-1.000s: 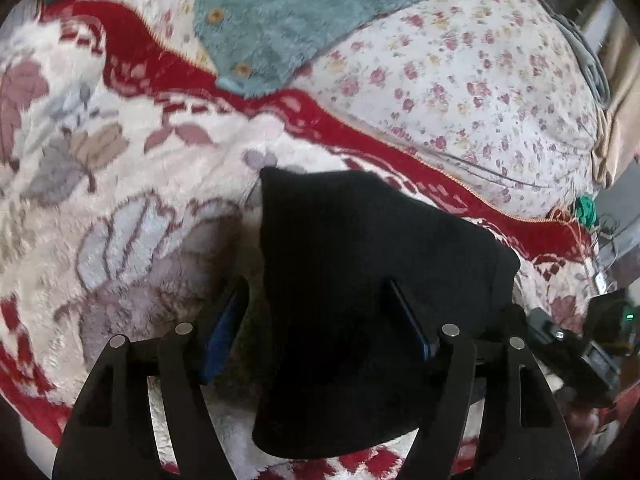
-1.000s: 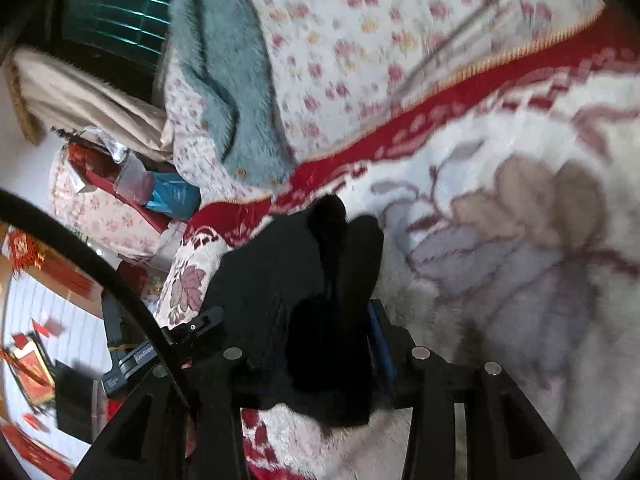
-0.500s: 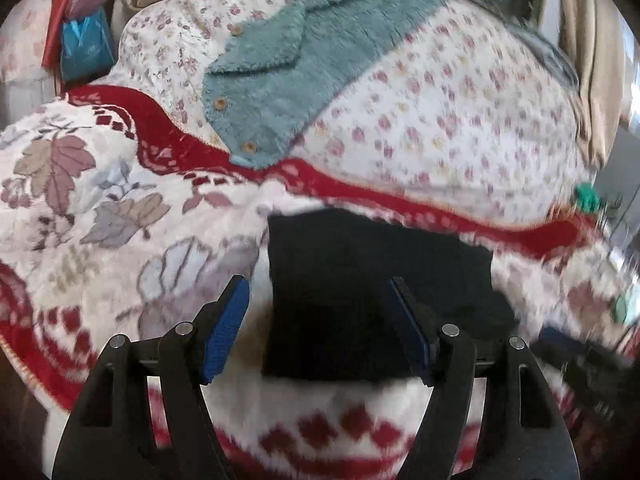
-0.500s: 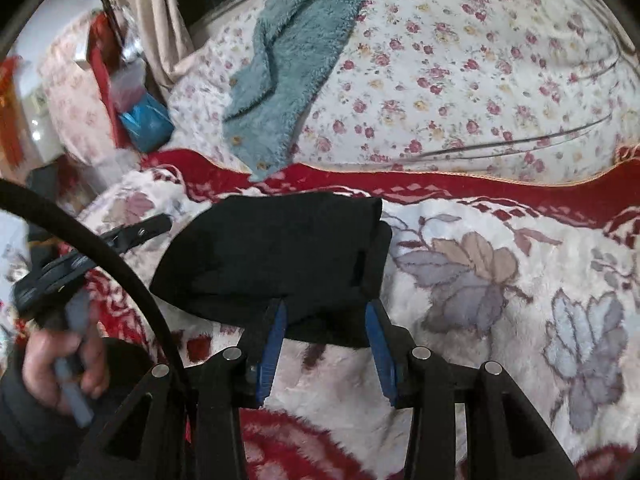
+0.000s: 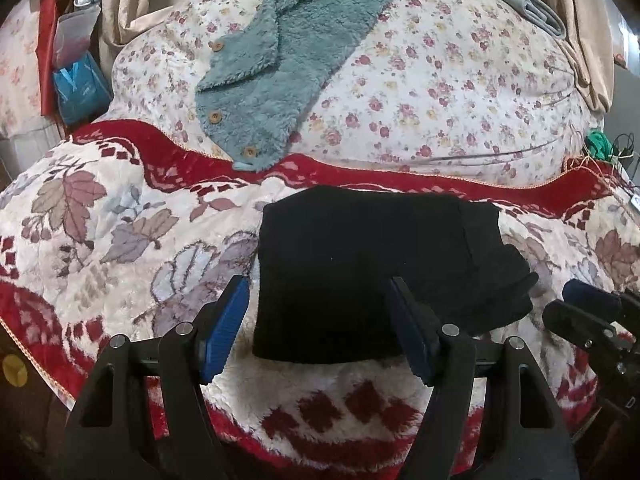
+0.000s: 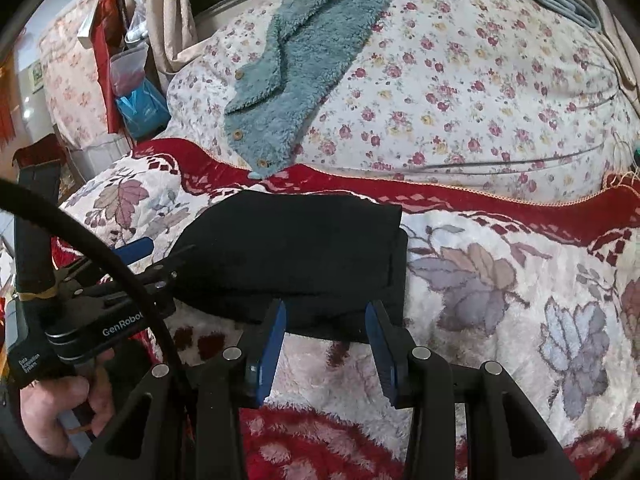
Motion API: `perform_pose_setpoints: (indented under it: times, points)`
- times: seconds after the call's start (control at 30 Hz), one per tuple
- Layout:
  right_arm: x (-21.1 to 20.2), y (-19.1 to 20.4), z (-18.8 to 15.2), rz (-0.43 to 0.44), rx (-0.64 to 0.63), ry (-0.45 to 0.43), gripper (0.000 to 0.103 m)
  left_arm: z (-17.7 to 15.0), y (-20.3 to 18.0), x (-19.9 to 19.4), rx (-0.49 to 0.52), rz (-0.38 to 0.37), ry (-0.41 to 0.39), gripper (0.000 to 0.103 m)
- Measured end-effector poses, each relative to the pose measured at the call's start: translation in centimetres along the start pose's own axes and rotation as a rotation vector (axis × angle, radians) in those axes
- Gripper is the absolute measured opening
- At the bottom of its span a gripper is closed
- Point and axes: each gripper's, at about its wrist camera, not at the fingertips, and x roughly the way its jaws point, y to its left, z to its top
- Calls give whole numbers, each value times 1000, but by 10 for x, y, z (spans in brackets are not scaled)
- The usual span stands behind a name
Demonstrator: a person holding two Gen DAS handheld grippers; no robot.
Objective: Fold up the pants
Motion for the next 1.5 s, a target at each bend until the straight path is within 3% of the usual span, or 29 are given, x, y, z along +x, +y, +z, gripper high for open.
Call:
perform_pose_setpoints:
  times: [0.53, 0.73, 0.87, 1.1, 1.37, 1.5]
  points:
    - [-2, 5, -3, 3, -10, 7, 40, 2, 4, -1, -12, -20, -3, 70]
    - [-4, 5, -2, 3, -9, 5, 40, 4, 0, -11, -9, -57, -58, 70]
    - [-5, 6, -1, -1, -14, 4, 40, -1, 9, -23, -75, 37, -128, 70]
    - [-5, 8, -1, 2, -27, 11, 40, -2, 7, -7, -70, 2, -25, 70]
    - [-4, 9, -2, 3, -32, 20, 40, -5, -1, -7, -33, 48, -41, 71]
    - [-4, 10, -2, 4, -33, 19, 40, -5, 5, -8, -57, -8, -50, 71]
